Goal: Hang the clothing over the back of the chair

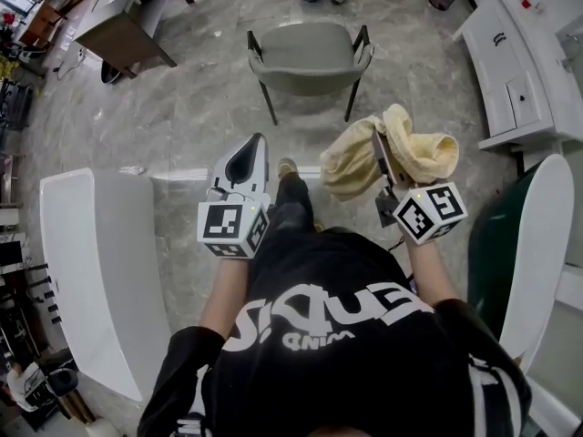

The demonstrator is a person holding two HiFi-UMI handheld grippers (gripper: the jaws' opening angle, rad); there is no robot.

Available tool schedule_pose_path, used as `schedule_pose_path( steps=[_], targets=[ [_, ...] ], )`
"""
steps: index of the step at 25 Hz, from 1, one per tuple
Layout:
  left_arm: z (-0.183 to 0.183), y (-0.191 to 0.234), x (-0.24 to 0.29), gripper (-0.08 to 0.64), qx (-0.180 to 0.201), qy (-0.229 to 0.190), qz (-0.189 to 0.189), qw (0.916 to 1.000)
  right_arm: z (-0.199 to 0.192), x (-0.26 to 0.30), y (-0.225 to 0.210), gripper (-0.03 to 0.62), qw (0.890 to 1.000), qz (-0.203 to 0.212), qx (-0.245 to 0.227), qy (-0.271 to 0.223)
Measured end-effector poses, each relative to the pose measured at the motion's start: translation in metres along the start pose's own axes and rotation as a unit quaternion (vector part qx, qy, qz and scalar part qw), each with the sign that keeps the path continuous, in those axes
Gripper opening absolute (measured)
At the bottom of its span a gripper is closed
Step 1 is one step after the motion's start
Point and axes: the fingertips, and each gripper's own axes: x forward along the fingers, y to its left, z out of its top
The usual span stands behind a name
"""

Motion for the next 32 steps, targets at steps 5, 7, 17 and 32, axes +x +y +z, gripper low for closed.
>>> schedule_pose_path(
  steps=[5, 7, 17, 32],
  targets=[
    [0.003, 0.018, 0.037, 0.015, -0.002, 0.000, -0.012, 0.9999, 0.007, 0.030, -0.012, 0.031, 1.000, -0.001, 0.002, 0.002],
    [0.004, 0.027, 0.051, 0.015, -0.007, 0.000, -0.017, 0.9998, 0.009, 0.043, -0.016, 0.031, 1.000, -0.002, 0.002, 0.004],
    [0.018, 0.079, 0.132, 0.015, -0.027, 0.007, -0.038, 0.9989, 0.030, 0.124, -0.040, 0.031, 1.000, -0.005, 0.004, 0.023],
    [0.047, 0.138, 0.232, 0.015, -0.021, 0.029, -0.108, 0.9935, 0.057, 0.229, -0.066, 0.031, 0.999, -0.033, 0.003, 0.031]
  ],
)
